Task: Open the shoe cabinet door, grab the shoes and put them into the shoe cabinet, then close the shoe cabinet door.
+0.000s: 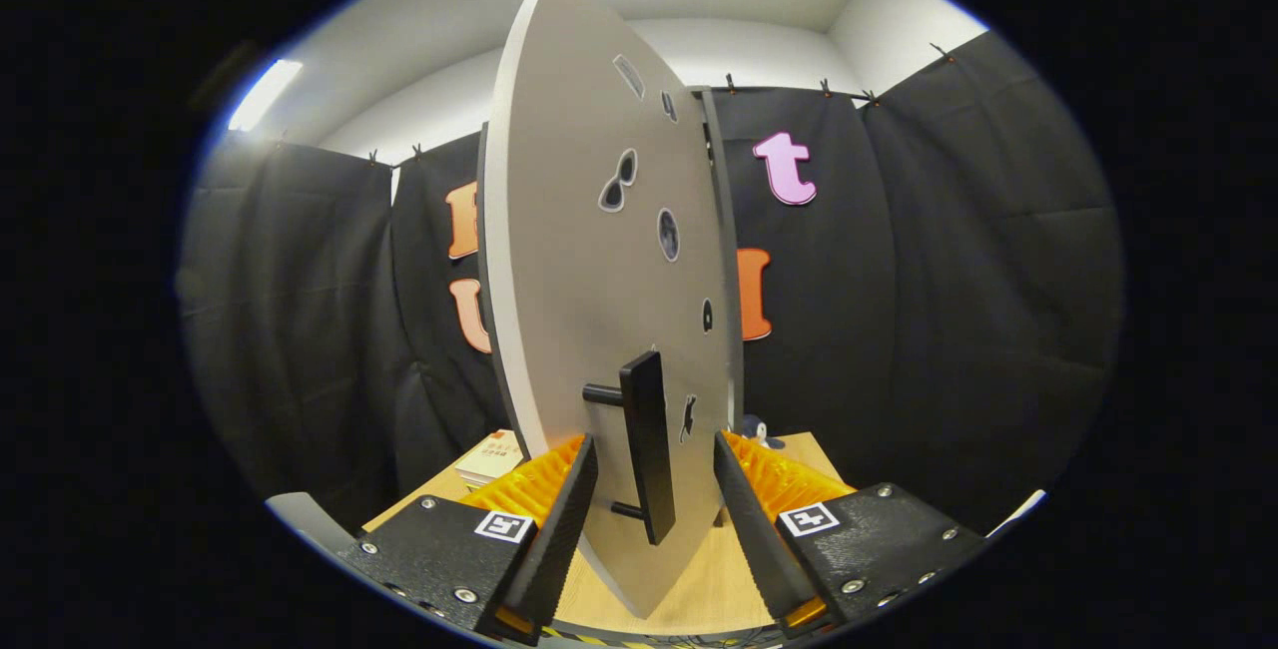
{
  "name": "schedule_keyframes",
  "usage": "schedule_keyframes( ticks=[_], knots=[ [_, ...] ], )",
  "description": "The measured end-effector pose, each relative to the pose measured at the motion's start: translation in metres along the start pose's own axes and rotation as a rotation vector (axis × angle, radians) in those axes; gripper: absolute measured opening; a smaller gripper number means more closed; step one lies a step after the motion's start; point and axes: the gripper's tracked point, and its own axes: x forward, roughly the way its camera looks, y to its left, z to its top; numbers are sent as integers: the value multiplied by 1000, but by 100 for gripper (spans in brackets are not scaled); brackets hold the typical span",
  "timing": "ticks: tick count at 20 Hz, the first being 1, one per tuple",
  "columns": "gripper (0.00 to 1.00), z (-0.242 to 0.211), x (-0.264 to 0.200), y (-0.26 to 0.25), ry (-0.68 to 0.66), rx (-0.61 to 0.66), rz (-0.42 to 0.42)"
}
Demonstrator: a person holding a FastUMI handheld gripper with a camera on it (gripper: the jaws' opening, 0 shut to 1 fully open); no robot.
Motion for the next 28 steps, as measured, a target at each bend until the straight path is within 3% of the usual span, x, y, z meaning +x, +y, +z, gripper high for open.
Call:
schedule_keyframes(
  ticks=[28],
  knots=[
    [83,-21,104,105,48,-21,180]
  ],
)
